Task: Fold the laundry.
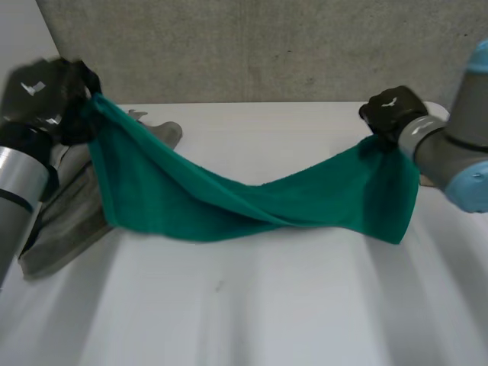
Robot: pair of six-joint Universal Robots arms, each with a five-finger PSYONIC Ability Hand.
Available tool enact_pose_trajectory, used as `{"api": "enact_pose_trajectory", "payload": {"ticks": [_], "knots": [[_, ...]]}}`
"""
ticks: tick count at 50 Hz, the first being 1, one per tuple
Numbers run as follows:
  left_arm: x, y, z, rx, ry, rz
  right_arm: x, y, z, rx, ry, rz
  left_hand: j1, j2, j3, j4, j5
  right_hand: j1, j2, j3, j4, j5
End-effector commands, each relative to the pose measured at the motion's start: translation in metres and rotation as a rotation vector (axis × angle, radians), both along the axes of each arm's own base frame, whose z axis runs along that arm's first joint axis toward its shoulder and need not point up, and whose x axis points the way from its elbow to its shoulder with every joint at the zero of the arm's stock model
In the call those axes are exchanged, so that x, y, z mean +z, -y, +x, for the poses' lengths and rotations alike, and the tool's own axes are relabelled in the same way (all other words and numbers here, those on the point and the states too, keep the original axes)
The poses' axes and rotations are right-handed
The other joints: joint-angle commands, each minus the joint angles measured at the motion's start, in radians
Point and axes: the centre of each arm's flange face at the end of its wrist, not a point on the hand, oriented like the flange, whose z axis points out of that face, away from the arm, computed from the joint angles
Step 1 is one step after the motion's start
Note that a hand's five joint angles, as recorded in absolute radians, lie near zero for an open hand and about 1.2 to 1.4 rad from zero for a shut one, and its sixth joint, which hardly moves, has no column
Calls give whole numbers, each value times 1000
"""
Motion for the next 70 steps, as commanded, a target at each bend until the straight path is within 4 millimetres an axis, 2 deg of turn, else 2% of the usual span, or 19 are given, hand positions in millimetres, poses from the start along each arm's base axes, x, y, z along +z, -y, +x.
{"api": "enact_pose_trajectory", "payload": {"ticks": [1, 2, 3, 5, 9, 10, 11, 15, 17, 20, 25, 29, 33, 41, 45, 54, 65, 67, 70], "knots": [[-36, 24, -11, 15, 119, 66, -65, 45, 27, 30, 10, -115, 247, 199, 198, 193, 220, 267, 217, 203, 197, 232], [-36, 27, -12, 21, 126, 64, -70, 50, 30, 32, 10, -145, 247, 199, 198, 193, 220, 267, 217, 203, 197, 232], [-37, 31, -13, 33, 134, 63, -81, 58, 33, 26, 8, -205, 247, 199, 198, 193, 220, -114, -164, -178, -184, -149], [-36, 34, -15, 44, 136, 59, -86, 65, 35, 11, 3, -268, 247, 199, 198, 193, 220, -955, -1005, -1018, -1024, -990], [-29, 32, -22, 45, 123, 43, -65, 71, 34, -41, 2, -396, 247, 199, 198, 193, 220, -955, -1005, -1018, -1024, -990], [-28, 31, -25, 39, 126, 38, -47, 67, 27, -68, 18, -403, 247, 199, 198, 193, 220, -955, -1005, -1018, -1024, -990], [-28, 30, -27, 37, 127, 36, -39, 64, 24, -76, 31, -396, 247, 199, 198, 193, 220, -955, -1005, -1018, -1024, -990], [-21, 25, -32, 18, 123, 18, -1, 40, 7, -81, 130, -326, 247, 199, 198, 193, 220, -955, -1005, -1018, -1024, -990], [-14, 22, -35, 6, 115, -1, 9, 23, -4, -62, 170, -256, 247, 199, 198, 193, 220, -955, -1005, -1018, -1024, -990], [-7, 19, -36, 1, 109, -15, 11, 4, -13, -37, 166, -171, 247, 199, 198, 193, 220, -955, -1005, -1018, -1024, -990], [5, 15, -37, -6, 103, -45, -9, -30, -42, -75, 104, 96, 247, 199, 198, 193, 220, -906, -956, -970, -976, -941], [8, 14, -37, -6, 102, -53, -30, -46, -62, -117, 85, 278, 247, 199, 198, 193, 220, -761, -812, -825, -831, -796], [6, 15, -35, -1, 104, -48, -52, -52, -70, -91, 118, 351, 247, 199, 198, 193, 220, -685, -735, -748, -754, -720], [2, 16, -34, 0, 102, -35, -94, -46, -70, -40, 188, 363, 247, 199, 198, 193, 220, -606, -656, -669, -675, -641], [1, 16, -34, 1, 101, -33, -105, -38, -68, -36, 195, 336, 247, 199, 198, 193, 220, -541, -591, -605, -611, -576], [1, 16, -31, 8, 100, -31, -107, -24, -62, -11, 202, 260, 247, 199, 198, 193, 220, -406, -456, -469, -476, -441], [-5, 19, -25, 29, 103, -13, -118, -17, -54, 8, 189, 253, 247, 199, 198, 193, 220, -400, -450, -463, -470, -435], [-6, 19, -24, 27, 106, -11, -119, -14, -53, 10, 185, 245, 247, 199, 198, 193, 220, -350, -400, -414, -420, -385], [-6, 18, -24, 26, 106, -9, -116, -8, -54, 2, 192, 220, 247, 199, 198, 193, 220, 116, 65, 52, 46, 81]]}}
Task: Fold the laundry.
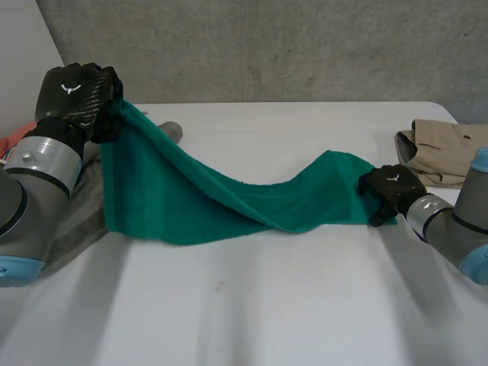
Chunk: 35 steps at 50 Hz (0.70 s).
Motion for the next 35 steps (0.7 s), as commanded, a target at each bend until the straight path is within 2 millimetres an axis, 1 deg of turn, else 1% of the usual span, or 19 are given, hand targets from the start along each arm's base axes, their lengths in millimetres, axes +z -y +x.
{"api": "enact_pose_trajectory", "payload": {"ticks": [1, 4, 10, 12, 13, 16, 17, 20, 21, 23, 24, 25, 27, 28, 31, 33, 35], "knots": [[-1, -1, 1, 0, 1, 3, 4, 9, 0, -13, 8, -38, 247, 199, 198, 193, 220, 698, 699, 692, 702, 701], [1, -2, 2, 0, 0, -1, 12, 12, -1, -27, 29, -59, 247, 199, 198, 193, 220, 700, 701, 694, 703, 703], [7, -5, 4, 1, -3, -14, 35, 15, -5, -36, 52, -111, 247, 199, 198, 193, 220, 700, 701, 694, 703, 703], [10, -6, 5, 1, -5, -22, 45, 15, -7, -37, 47, -128, 247, 199, 198, 193, 220, 700, 701, 694, 703, 703], [12, -7, 5, 1, -6, -26, 58, 13, -10, -36, 31, -145, 247, 199, 198, 193, 220, 700, 701, 694, 703, 703], [17, -10, 8, 0, -2, -29, 81, 7, -16, -40, -11, -164, 247, 199, 198, 193, 220, 700, 701, 694, 703, 703], [21, -13, 10, -1, 2, -27, 103, -1, -22, -45, -44, -179, 247, 199, 198, 193, 220, 700, 701, 694, 703, 703], [32, -19, 16, 2, 1, -25, 147, -16, -33, -58, -103, -237, 247, 199, 198, 193, 220, 700, 701, 694, 703, 703], [44, -23, 21, 7, 1, -36, 180, -29, -39, -66, -133, -295, 247, 199, 198, 193, 220, 700, 701, 694, 703, 703], [56, -28, 26, 9, -1, -43, 210, -42, -46, -84, -156, -352, 247, 199, 198, 193, 220, 700, 701, 694, 703, 703], [70, -34, 31, 14, -2, -54, 225, -49, -48, -94, -160, -383, 247, 199, 198, 193, 220, 700, 701, 694, 703, 703], [77, -38, 34, 17, -4, -59, 250, -61, -51, -111, -162, -440, 247, 199, 198, 193, 220, 700, 701, 694, 703, 703], [90, -45, 38, 24, -8, -64, 271, -72, -53, -121, -163, -486, 247, 199, 198, 193, 220, 700, 701, 694, 703, 703], [100, -51, 41, 30, -12, -60, 281, -79, -56, -130, -168, -494, 247, 199, 198, 193, 220, 700, 701, 694, 703, 703], [109, -57, 48, 54, -4, -37, 276, -78, -60, -129, -179, -436, 247, 199, 198, 193, 220, 700, 701, 694, 703, 703], [105, -54, 53, 73, 15, 37, 265, -77, -53, -90, -211, -376, 247, 199, 198, 193, 220, 700, 701, 694, 703, 703], [91, -45, 54, 84, 35, 120, 252, -77, -42, -37, -250, -331, 247, 199, 198, 193, 220, 700, 701, 694, 703, 703]]}}
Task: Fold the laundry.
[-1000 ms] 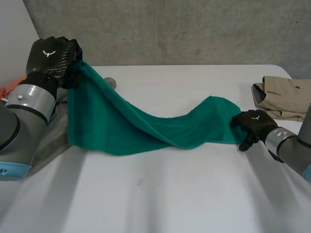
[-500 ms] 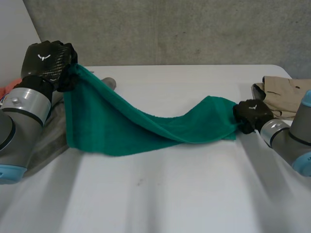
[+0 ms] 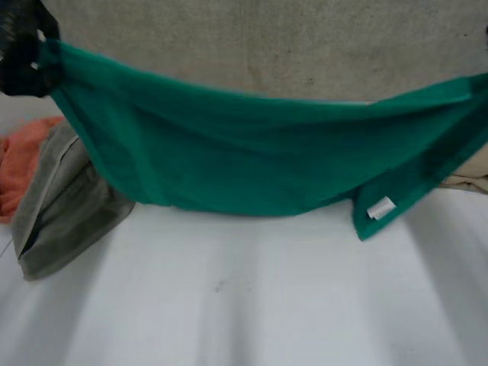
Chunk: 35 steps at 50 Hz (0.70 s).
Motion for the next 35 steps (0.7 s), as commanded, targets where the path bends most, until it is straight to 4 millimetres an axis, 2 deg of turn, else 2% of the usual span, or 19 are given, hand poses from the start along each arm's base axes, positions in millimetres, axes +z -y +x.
{"api": "enact_pose_trajectory", "payload": {"ticks": [1, 4, 5, 7, 8, 9, 11, 13, 15, 16, 19, 20, 23, 24, 26, 28, 30, 33, 35], "knots": [[-23, 15, 11, 49, 56, 252, -35, 4, 20, 65, -130, 184, 247, 198, 197, 192, 220, 264, 217, 210, 199, 241], [-46, 28, 6, 37, 96, 355, -61, 17, 20, 46, -197, 272, 247, 198, 197, 192, 220, 264, 217, 210, 199, 241], [-59, 37, 2, 32, 126, 397, -76, 26, 21, 37, -217, 316, 247, 198, 197, 192, 220, 264, 217, 210, 199, 241], [-74, 49, -2, 24, 154, 432, -92, 37, 25, 33, -222, 354, 247, 198, 197, 192, 220, 264, 217, 210, 199, 241], [-81, 57, -4, 24, 169, 442, -100, 42, 28, 33, -222, 368, 247, 198, 197, 192, 220, 264, 217, 210, 199, 241], [-93, 74, -8, 26, 193, 443, -111, 52, 34, 33, -217, 382, 247, 198, 197, 192, 220, 264, 217, 210, 199, 241], [-101, 92, -13, 35, 212, 420, -119, 62, 39, 26, -203, 382, 247, 198, 197, 192, 220, 264, 217, 210, 199, 241], [-105, 117, -21, 49, 213, 354, -122, 81, 45, 13, -158, 337, 247, 198, 197, 192, 220, 264, 217, 210, 199, 241], [-100, 133, -28, 55, 195, 282, -118, 95, 50, 6, -118, 271, 247, 198, 197, 192, 220, 264, 217, 210, 199, 241], [-94, 151, -33, 58, 170, 192, -108, 109, 53, -4, -70, 181, 247, 198, 197, 192, 220, 264, 217, 210, 199, 241], [-75, 175, -39, 66, 113, 22, -79, 127, 58, -8, 19, -4, 247, 198, 197, 192, 220, 264, 217, 210, 199, 241], [-58, 186, -41, 73, 64, -97, -58, 137, 59, -11, 85, -141, 247, 198, 197, 192, 220, 264, 217, 210, 199, 241], [-29, 194, -41, 75, -30, -264, -22, 145, 55, -16, 197, -356, 247, 198, 197, 192, 220, 264, 217, 210, 199, 241], [-11, 195, -40, 65, -100, -364, 0, 145, 50, -22, 267, -491, 247, 198, 197, 192, 220, 264, 217, 210, 199, 241], [5, 194, -39, 50, -168, -446, 19, 143, 46, -15, 326, -603, 247, 198, 197, 192, 220, 264, 217, 210, 199, 241], [21, 191, -38, 27, -242, -518, 29, 138, 46, 3, 356, -676, 247, 198, 197, 192, 220, 264, 217, 210, 199, 241], [28, 187, -38, 0, -282, -530, 25, 135, 50, 32, 341, -650, 247, 198, 197, 192, 220, 264, 217, 210, 199, 241], [22, 188, -38, -26, -286, -491, 14, 135, 53, 46, 327, -586, 247, 198, 197, 192, 220, 264, 217, 210, 199, 241], [12, 189, -37, -42, -272, -445, 0, 136, 54, 44, 315, -514, 247, 198, 197, 192, 220, 264, 217, 210, 199, 241]]}}
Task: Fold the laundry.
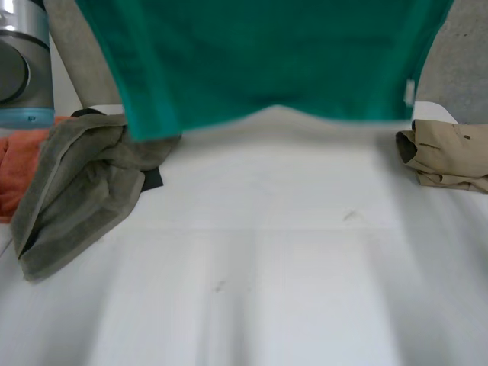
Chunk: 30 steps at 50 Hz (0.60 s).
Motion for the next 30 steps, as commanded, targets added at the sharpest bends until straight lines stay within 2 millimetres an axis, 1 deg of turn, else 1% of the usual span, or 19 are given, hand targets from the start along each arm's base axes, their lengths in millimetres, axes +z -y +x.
{"api": "enact_pose_trajectory", "payload": {"ticks": [1, 2, 3, 6, 7, 9, 10, 11, 13, 14, 17, 18, 21, 22, 24, 25, 28, 29, 30], "knots": [[-11, -2, 1, -85, -13, 67, -30, -3, 5, 39, -42, 142, 248, 197, 197, 192, 220, 264, 218, 206, 198, 234], [-16, -2, 2, -87, -6, 86, -35, -2, 6, 41, -46, 167, 248, 197, 197, 192, 220, 264, 218, 206, 198, 234], [-30, -1, 1, -92, 10, 133, -47, -2, 5, 41, -52, 218, 248, 197, 197, 192, 220, 264, 218, 206, 198, 234], [-55, 0, 1, -92, 39, 215, -68, 0, 5, 46, -71, 300, 248, 197, 197, 192, 220, 264, 218, 206, 198, 234], [-71, -1, 2, -87, 61, 264, -85, 1, 5, 50, -86, 361, 248, 197, 197, 192, 220, 264, 218, 206, 198, 234], [-90, -2, 3, -79, 83, 321, -103, 2, 6, 56, -108, 422, 248, 197, 197, 192, 220, 264, 218, 206, 198, 234], [-109, -5, 4, -74, 107, 376, -113, 2, 6, 57, -119, 450, 248, 197, 197, 192, 220, 264, 218, 206, 198, 234], [-119, -8, 4, -74, 120, 408, -133, 2, 5, 52, -148, 510, 248, 197, 197, 192, 220, 264, 218, 206, 198, 234], [-138, -13, 4, -68, 143, 461, -152, 2, 5, 48, -182, 570, 248, 197, 197, 192, 220, 264, 218, 206, 198, 234], [-155, -20, 4, -66, 164, 517, -171, -1, 5, 42, -222, 628, 248, 197, 197, 192, 220, 264, 218, 206, 198, 234], [-177, -31, 5, -60, 209, 590, -195, -7, 5, 31, -288, 707, 248, 197, 197, 192, 220, 264, 218, 206, 198, 234], [-189, -40, 6, -54, 238, 639, -206, -12, 3, 24, -319, 756, 248, 197, 197, 192, 220, 264, 218, 206, 198, 234], [-199, -56, 9, -44, 284, 703, -218, -21, -3, 21, -361, 834, 248, 197, 197, 192, 220, 264, 218, 206, 198, 234], [-203, -68, 12, -39, 317, 748, -224, -30, -6, 22, -384, 887, 248, 197, 197, 192, 220, 264, 218, 206, 198, 234], [-207, -83, 15, -35, 354, 805, -225, -39, -11, 23, -403, 937, 248, 197, 197, 192, 220, 264, 218, 206, 198, 234], [-208, -99, 18, -33, 395, 864, -226, -51, -15, 30, -423, 994, 248, 197, 197, 192, 220, 264, 218, 206, 198, 234], [-208, -126, 24, -32, 472, 952, -223, -71, -25, 20, -462, 1086, 248, 197, 197, 192, 220, 264, 218, 206, 198, 234], [-207, -145, 30, -27, 528, 1015, -220, -85, -33, 13, -496, 1139, 248, 197, 197, 192, 220, 264, 218, 206, 198, 234], [-205, -155, 32, -27, 556, 1046, -219, -94, -36, 13, -519, 1175, 248, 197, 197, 192, 220, 264, 218, 206, 198, 234]]}}
